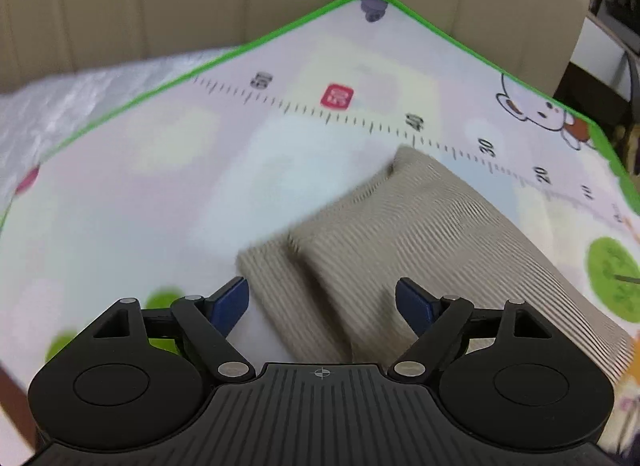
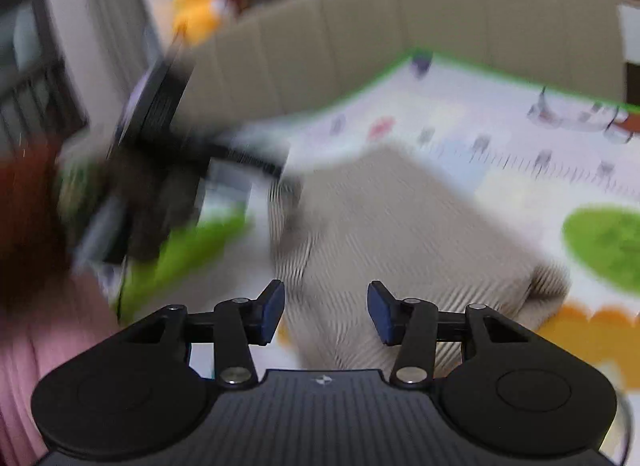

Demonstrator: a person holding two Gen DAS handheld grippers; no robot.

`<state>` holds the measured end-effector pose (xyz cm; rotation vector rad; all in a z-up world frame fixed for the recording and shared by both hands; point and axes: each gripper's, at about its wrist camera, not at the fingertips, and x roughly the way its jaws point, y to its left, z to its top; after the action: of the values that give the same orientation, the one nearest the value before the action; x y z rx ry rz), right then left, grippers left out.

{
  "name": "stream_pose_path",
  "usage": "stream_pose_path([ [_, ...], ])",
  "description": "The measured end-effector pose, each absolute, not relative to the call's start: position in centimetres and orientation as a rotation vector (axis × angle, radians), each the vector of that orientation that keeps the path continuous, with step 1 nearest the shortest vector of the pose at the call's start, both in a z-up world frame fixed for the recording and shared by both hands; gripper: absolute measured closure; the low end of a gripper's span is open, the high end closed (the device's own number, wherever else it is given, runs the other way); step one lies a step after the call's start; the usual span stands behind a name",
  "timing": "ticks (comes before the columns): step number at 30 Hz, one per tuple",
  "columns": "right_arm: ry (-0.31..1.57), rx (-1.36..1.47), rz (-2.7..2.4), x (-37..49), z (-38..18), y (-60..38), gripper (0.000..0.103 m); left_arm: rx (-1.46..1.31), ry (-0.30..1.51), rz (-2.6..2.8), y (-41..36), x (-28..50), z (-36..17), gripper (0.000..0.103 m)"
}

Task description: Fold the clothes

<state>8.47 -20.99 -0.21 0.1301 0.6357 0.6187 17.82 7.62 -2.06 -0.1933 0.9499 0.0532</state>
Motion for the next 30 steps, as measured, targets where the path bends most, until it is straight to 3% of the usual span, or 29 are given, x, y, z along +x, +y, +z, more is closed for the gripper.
stream_pose_path([
  [4,0.605,0.127,0.487,11.0,0.6,-23.3,0.066,-0.335,1.012,-0.06,6.9,14.7,-2.7,0.018],
  [11,0.775,-0.03,0.309,16.1,-5.5,-23.8,0.068,-0.315,1.134,-0.27,1.5,12.4,-5.3,0.028],
  [16,0.781,-0.082,0.315,13.9,-5.6,-23.0,0.068,-0.257,1.12,-0.264,1.2,13.5,-6.0,0.038],
  [24,0.855,-0.007,0.418,8.8,-4.5,-21.0,0.068,-0.154,1.029,-0.228,1.8,17.4,-5.8,0.036],
  [28,0.828,-0.112,0.529,6.1,-3.3,-18.9,0.065,-0.116,1.001,-0.15,3.3,17.5,-5.1,0.03],
  [30,0.767,-0.181,0.565,5.1,-2.3,-18.1,0.062,-0.131,1.009,-0.118,4.6,16.8,-4.4,0.032],
])
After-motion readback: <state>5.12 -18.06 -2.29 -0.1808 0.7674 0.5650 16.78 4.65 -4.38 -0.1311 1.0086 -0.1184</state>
